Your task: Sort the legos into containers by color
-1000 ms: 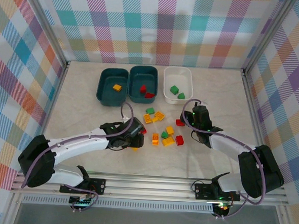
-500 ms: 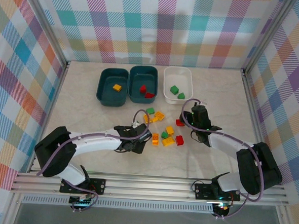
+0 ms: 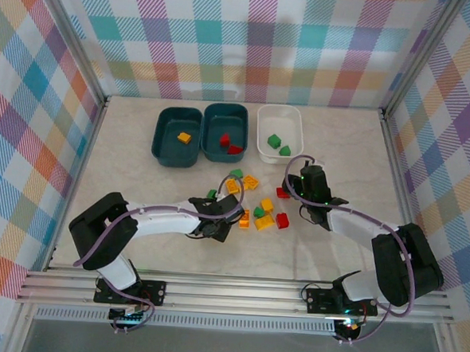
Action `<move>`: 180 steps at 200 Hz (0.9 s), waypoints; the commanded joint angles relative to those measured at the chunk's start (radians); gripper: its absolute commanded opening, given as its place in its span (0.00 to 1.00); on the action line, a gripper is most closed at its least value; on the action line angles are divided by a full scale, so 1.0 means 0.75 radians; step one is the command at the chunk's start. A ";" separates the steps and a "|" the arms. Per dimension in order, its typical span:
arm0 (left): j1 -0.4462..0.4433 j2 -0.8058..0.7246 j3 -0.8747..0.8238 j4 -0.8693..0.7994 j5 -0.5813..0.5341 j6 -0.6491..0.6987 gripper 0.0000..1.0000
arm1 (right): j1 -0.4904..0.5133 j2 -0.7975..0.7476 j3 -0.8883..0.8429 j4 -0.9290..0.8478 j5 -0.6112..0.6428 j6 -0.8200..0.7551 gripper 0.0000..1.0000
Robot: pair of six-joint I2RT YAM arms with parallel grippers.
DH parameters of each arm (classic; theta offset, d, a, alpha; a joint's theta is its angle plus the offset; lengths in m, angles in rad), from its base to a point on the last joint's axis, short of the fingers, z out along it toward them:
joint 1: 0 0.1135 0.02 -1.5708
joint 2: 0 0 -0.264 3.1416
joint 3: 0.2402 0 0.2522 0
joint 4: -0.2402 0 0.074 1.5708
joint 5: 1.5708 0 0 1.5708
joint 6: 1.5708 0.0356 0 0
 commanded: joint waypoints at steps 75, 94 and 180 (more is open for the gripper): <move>0.387 -0.116 0.469 -0.279 0.114 0.044 0.20 | 0.011 0.020 0.043 0.001 0.099 -0.011 0.61; 0.637 -0.019 0.603 -0.242 0.181 -0.013 0.20 | 0.012 0.031 0.047 0.000 0.098 -0.003 0.61; 1.016 0.739 1.325 -0.407 0.199 -0.067 0.26 | 0.011 0.012 0.045 -0.009 0.112 -0.005 0.61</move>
